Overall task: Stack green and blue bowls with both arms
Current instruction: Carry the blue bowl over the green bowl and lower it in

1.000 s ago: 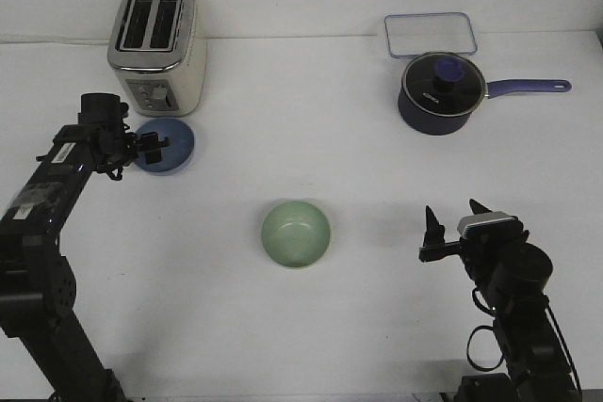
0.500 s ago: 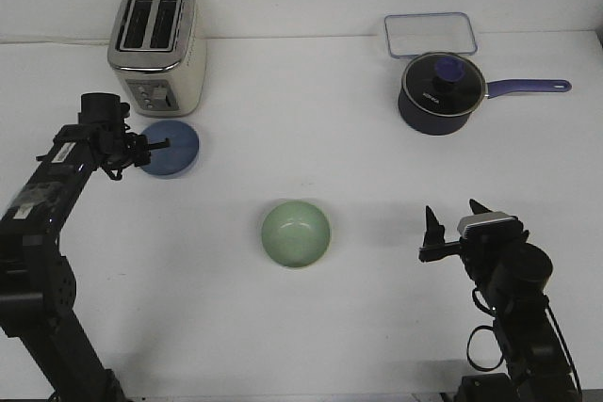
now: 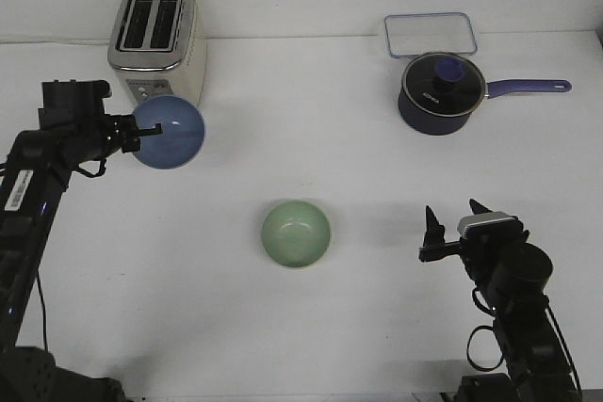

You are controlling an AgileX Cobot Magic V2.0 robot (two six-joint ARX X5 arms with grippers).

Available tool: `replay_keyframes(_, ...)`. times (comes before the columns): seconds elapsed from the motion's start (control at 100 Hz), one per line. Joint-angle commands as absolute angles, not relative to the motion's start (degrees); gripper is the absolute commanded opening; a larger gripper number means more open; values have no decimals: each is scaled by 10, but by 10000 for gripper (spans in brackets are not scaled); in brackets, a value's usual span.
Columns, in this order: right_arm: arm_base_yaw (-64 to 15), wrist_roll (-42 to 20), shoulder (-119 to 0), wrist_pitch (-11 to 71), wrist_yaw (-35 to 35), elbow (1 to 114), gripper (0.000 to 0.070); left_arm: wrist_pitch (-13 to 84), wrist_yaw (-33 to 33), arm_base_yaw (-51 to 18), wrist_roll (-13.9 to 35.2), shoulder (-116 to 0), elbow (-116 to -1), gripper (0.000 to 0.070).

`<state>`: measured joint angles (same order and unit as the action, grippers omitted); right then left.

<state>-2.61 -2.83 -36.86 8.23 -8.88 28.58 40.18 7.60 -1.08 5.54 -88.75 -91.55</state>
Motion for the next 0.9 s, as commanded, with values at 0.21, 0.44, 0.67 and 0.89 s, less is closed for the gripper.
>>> replay_keyframes(0.21,-27,-32,-371,77,-89,292,566,462,123,-124,67,-867,-919,5)
replay_keyframes(0.44,-27,-32,-371,77,-90,292,566,449,123,-241,70,-876,-869,5)
replay_keyframes(0.67,-27,-33,-371,77,-90,292,566,411,123,-301,96,-912,-831,5)
replay_keyframes(0.89,-27,-33,-371,77,-90,292,566,399,123,-326,98,-963,-831,5)
